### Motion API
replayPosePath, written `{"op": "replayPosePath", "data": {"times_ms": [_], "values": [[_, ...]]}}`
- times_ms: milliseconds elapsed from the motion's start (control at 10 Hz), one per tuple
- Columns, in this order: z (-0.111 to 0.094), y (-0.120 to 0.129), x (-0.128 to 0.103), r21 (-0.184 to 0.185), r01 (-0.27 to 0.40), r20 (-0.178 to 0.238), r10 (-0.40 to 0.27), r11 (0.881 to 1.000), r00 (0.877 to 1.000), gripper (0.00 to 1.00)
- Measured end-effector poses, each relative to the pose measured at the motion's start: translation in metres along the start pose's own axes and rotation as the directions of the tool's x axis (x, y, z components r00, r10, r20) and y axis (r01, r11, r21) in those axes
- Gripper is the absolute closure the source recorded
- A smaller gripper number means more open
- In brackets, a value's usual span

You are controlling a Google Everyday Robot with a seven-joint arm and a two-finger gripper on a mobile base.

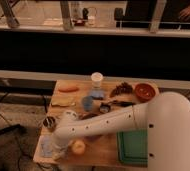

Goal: Place towel in red bowl

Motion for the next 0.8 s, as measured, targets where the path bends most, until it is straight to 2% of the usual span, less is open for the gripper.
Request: {"op": "replayPosePath", "data": {"times_ms": [300, 500, 600, 700, 800], "values": [[0.0063, -0.0014, -0.0042, -0.019, 0.021, -0.013, -0.022, 1.000, 1.000, 0.69], [0.0046, -0.0012, -0.0022, -0.019, 0.020, -0.016, -0.020, 1.000, 1.000, 0.80], [0.0047, -0.0008, -0.0021, -0.020, 0.020, -0.017, -0.020, 1.000, 1.000, 0.91], [0.0048, -0.0008, -0.0022, -0.020, 0.020, -0.017, -0.020, 1.000, 1.000, 0.98], [0.0044, -0.0008, -0.0020, -0.019, 0.021, -0.018, -0.021, 1.000, 1.000, 1.00]]}}
